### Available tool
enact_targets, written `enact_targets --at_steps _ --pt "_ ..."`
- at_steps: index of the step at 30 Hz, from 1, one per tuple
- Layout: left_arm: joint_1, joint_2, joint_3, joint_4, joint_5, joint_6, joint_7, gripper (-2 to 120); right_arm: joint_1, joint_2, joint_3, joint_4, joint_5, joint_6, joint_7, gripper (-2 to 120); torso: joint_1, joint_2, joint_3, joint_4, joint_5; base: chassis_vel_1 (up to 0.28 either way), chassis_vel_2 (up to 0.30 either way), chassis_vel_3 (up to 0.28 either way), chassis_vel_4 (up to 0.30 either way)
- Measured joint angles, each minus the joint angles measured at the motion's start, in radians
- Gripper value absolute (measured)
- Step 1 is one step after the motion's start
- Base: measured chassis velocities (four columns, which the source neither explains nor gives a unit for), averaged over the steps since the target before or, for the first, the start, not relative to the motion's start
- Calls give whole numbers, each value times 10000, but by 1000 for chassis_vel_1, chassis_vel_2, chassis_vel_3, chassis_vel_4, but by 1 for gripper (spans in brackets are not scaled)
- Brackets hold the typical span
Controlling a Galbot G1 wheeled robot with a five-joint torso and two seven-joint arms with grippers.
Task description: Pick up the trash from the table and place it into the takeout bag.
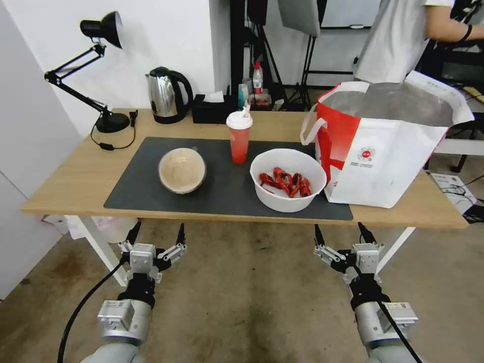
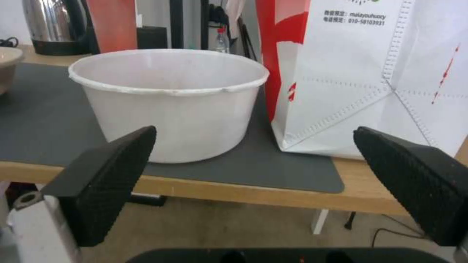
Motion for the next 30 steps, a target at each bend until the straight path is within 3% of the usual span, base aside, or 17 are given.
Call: enact_targets --at_steps 26,30 --pt "-8 0 0 8 0 -4 0 100 0 0 0 0 0 0 0 100 0 0 0 1 0 0 0 0 0" --pt "-250 -35 4 236 -11 -266 31 100 242 -33 -58 -223 -84 253 137 100 -1 1 0 0 0 0 0 0 0"
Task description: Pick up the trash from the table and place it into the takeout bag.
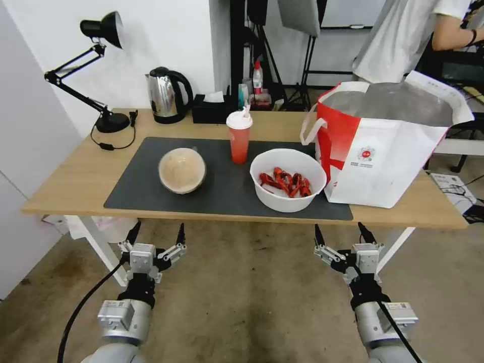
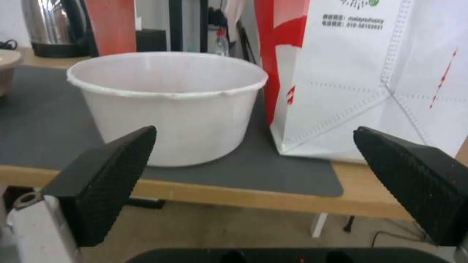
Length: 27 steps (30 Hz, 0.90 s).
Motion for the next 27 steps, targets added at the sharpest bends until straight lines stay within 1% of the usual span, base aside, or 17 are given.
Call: enact_targets --at_steps 3,4,5,8,9,10,12,14,16,17,19,21,24,25,26,27 --pt "-682 -106 19 614 -46 -791 123 100 746 -108 -215 -696 -288 801 451 100 1 -1 1 0 1 0 0 0 0" --pt "-682 -106 19 614 -46 -791 123 100 746 -108 -215 -696 -288 801 451 100 1 -1 1 0 1 0 0 0 0" --pt "-1061 -167 37 959 -76 -1227 194 100 1167 -169 -335 -1092 -445 1250 708 100 2 -1 3 0 1 0 0 0 0" --pt "-1899 -303 73 1733 -144 -2216 349 100 2138 -305 -610 -2005 -824 2296 1300 100 2 -1 3 0 -1 0 0 0 0" --pt "-1899 -303 73 1733 -144 -2216 349 100 2138 -305 -610 -2005 -824 2296 1300 100 2 -1 3 0 -1 0 0 0 0" --pt "-2128 -336 82 1932 -160 -2468 389 100 2381 -338 -677 -2235 -918 2559 1446 100 2 -1 3 1 -1 0 0 0 0" --pt "-2206 -348 85 2007 -166 -2564 405 100 2440 -347 -694 -2290 -941 2624 1483 100 2 -2 3 1 0 0 0 0 0" --pt "-2478 -392 97 2255 -188 -2877 452 100 2738 -391 -784 -2573 -1064 2945 1666 100 2 -1 3 0 0 0 0 0 0" --pt "-2561 -406 101 2330 -195 -2975 465 100 2830 -404 -813 -2662 -1098 3043 1721 100 3 -1 3 0 0 0 0 0 0" --pt "-2770 -435 115 2512 -206 -3159 495 100 3100 -437 -878 -2896 -1171 3265 1844 100 2 -2 3 1 -1 0 0 0 0" --pt "-2862 -434 120 2535 -206 -3131 496 100 3207 -432 -876 -2939 -1168 3231 1824 100 3 -3 3 2 -3 0 0 0 0" --pt "-2916 -416 112 2490 -202 -3052 489 100 3288 -415 -826 -2897 -1136 3120 1766 100 6 -3 4 0 4 0 0 0 0" --pt "-3017 -435 118 2599 -207 -3214 511 100 3271 -412 -815 -2855 -1126 3096 1751 100 5 -2 3 4 0 0 0 0 0" --pt "-3081 -441 117 2626 -209 -3252 512 100 3277 -416 -833 -2872 -1137 3133 1768 100 5 -2 3 -3 -6 0 0 0 0" --pt "-3078 -440 120 2624 -209 -3265 514 100 3305 -422 -839 -2910 -1153 3195 1801 100 3 -1 1 -7 -2 0 0 0 0" --pt "-3102 -449 121 2664 -211 -3290 516 100 3431 -448 -879 -3053 -1200 3334 1877 100 -1 -1 0 0 2 0 0 0 0"
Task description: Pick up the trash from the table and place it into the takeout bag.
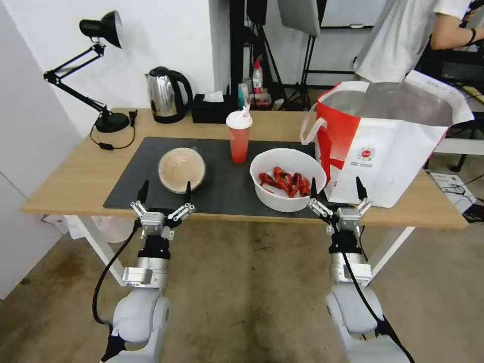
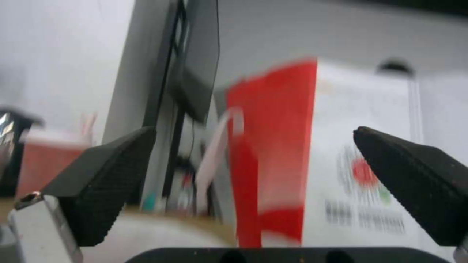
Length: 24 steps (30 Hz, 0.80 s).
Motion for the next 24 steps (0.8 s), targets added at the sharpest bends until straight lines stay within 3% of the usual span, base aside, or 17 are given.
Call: enact_targets --at_steps 4,5,8,9,11,13,14,15,20,24 --pt "-113 0 0 23 0 15 3 100 465 -82 -93 -411 -200 477 247 100 1 0 1 -2 -1 0 0 0 0" --pt "-267 -24 8 165 -16 -213 38 100 887 -185 -191 -814 -423 1040 529 100 2 0 1 2 1 0 0 0 0" --pt "-1123 -217 127 1071 -127 -1695 290 100 1701 -400 -395 -1642 -892 2213 1131 100 4 -2 2 0 -1 0 0 0 0" --pt "-1123 -217 127 1071 -127 -1695 290 100 1701 -400 -395 -1642 -892 2213 1131 100 4 -2 2 0 -1 0 0 0 0" --pt "-1822 -373 225 1823 -219 -2915 489 100 1695 -407 -400 -1660 -912 2256 1155 100 2 -1 1 -2 -1 0 0 0 0" --pt "-2064 -425 264 2071 -246 -3320 562 100 1524 -487 -385 -1415 -952 2299 1152 100 4 -1 2 3 4 0 0 0 0" --pt "-2143 -443 267 2167 -261 -3471 585 100 1154 -560 -308 -966 -1008 2406 1153 100 5 -1 1 -5 -10 0 0 0 0" --pt "-2149 -448 273 2180 -262 -3506 594 100 954 -567 -281 -821 -1028 2420 1148 100 2 -1 1 -6 7 0 0 0 0" --pt "-2120 -448 272 2179 -264 -3504 594 100 841 -552 -273 -702 -1082 2449 1125 100 2 0 0 2 -2 0 0 0 0" --pt "-1555 -389 204 1604 -279 -3583 621 100 778 -556 -287 -624 -1114 2450 1095 100 3 0 0 -6 -5 0 0 0 0"
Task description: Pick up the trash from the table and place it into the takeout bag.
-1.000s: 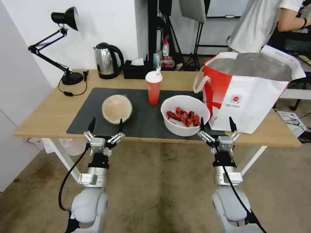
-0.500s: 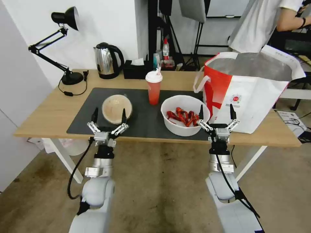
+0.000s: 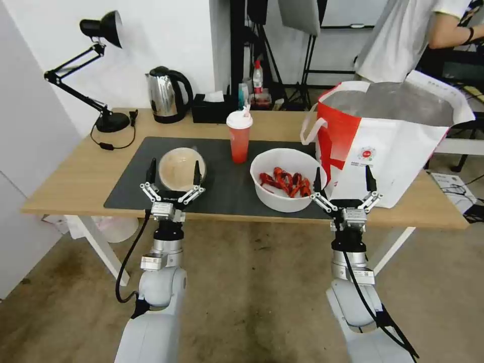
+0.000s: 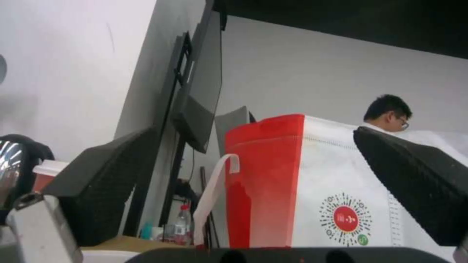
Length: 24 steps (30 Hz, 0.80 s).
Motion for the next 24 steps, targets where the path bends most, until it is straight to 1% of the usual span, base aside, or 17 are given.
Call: enact_targets --at_steps 1,2,3,4,5,7,19,22,24 --pt "243 23 -49 -192 -12 -16 3 100 -14 -6 -5 7 -2 0 -5 100 -2 1 0 13 11 0 0 0 0" --pt "375 35 -84 -269 -20 -12 3 100 -24 -10 -19 31 -4 0 -14 100 -2 1 -1 12 10 0 0 0 0" --pt "452 39 -96 -325 -26 -12 3 100 -26 -23 -22 42 -4 -3 -18 100 -3 2 -1 11 -5 0 0 0 0" --pt "452 39 -96 -325 -26 -12 3 100 -26 -23 -22 42 -4 -3 -18 100 -3 2 -1 11 -5 0 0 0 0" --pt "495 48 -120 -360 -33 -12 3 100 -24 -31 -30 50 -5 -10 -21 100 -2 1 0 5 7 0 0 0 0" --pt "527 54 -141 -370 -36 -7 4 100 -1 -42 -33 65 -4 -29 -26 100 -1 1 0 6 2 0 0 0 0" --pt "601 64 -184 -405 -43 23 4 100 22 -155 -88 224 37 -186 -122 100 -1 1 0 6 3 0 0 0 0" --pt "617 65 -200 -405 -45 30 4 100 48 -262 -124 296 137 -293 -159 100 -1 1 0 6 4 0 0 0 0" --pt "643 66 -206 -405 -46 35 4 100 58 -424 -274 468 427 -570 -221 100 -1 1 0 6 4 0 0 0 0"
